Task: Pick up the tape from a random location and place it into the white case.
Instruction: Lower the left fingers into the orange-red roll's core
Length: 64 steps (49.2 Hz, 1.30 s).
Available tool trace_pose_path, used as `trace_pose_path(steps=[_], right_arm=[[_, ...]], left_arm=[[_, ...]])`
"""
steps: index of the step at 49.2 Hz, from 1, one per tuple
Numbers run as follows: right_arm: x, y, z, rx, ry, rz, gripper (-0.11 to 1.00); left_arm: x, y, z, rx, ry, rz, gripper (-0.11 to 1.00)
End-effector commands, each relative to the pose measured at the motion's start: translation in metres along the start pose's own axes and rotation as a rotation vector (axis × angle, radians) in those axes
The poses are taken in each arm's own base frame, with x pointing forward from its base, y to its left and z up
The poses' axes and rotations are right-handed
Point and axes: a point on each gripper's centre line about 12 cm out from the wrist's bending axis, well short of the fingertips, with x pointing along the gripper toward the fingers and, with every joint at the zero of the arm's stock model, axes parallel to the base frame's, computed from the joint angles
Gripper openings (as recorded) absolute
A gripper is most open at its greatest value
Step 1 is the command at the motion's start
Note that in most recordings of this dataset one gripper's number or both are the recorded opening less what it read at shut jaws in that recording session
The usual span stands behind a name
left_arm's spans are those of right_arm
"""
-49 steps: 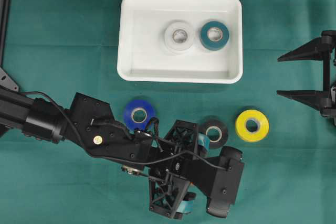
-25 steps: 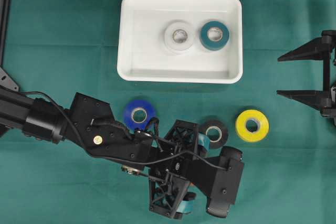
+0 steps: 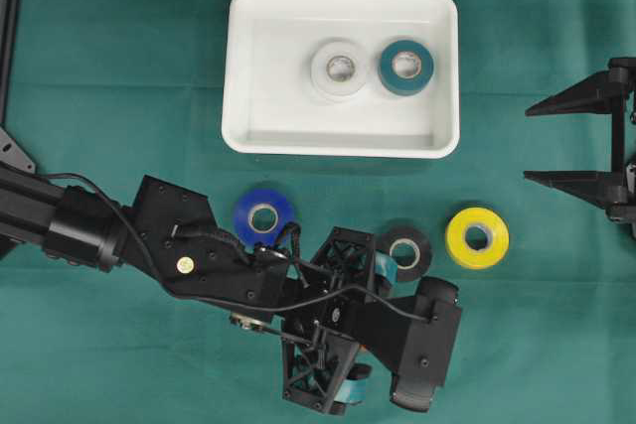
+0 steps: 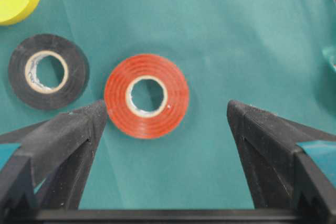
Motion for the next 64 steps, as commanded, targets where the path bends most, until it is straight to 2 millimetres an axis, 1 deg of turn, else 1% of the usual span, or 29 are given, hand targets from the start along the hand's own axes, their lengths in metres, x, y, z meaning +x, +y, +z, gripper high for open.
trace_pose_path(steps=[1, 15, 33, 41, 50, 64], right_arm=[[0.001, 0.001, 0.008, -0.006, -0.017, 0.003, 0.86], [0.001, 0.001, 0.009, -0.013, -0.020, 0.001, 0.86], [0.001, 0.001, 0.009, -0.016, -0.019, 0.002, 0.86], [0.001, 0.001, 0.008, -0.016, -0.017, 0.001, 0.86], [0.001, 0.001, 0.008, -0.017, -0.015, 0.002, 0.86], [0.003, 0.001, 0.006, -0.017, -0.005, 0.001, 0.86]], left_arm=[[-0.006, 0.000, 0.006, -0.002, -0.037, 0.001, 0.98], [0.017, -0.001, -0.007, -0.030, -0.031, 0.000, 0.98], [0.067, -0.003, -0.029, -0.030, 0.031, -0.003, 0.98], [0.087, -0.012, -0.037, -0.015, 0.051, -0.011, 0.98], [0.097, -0.021, -0.040, -0.001, 0.045, -0.020, 0.98], [0.113, -0.013, -0.054, -0.031, 0.046, -0.013, 0.98]])
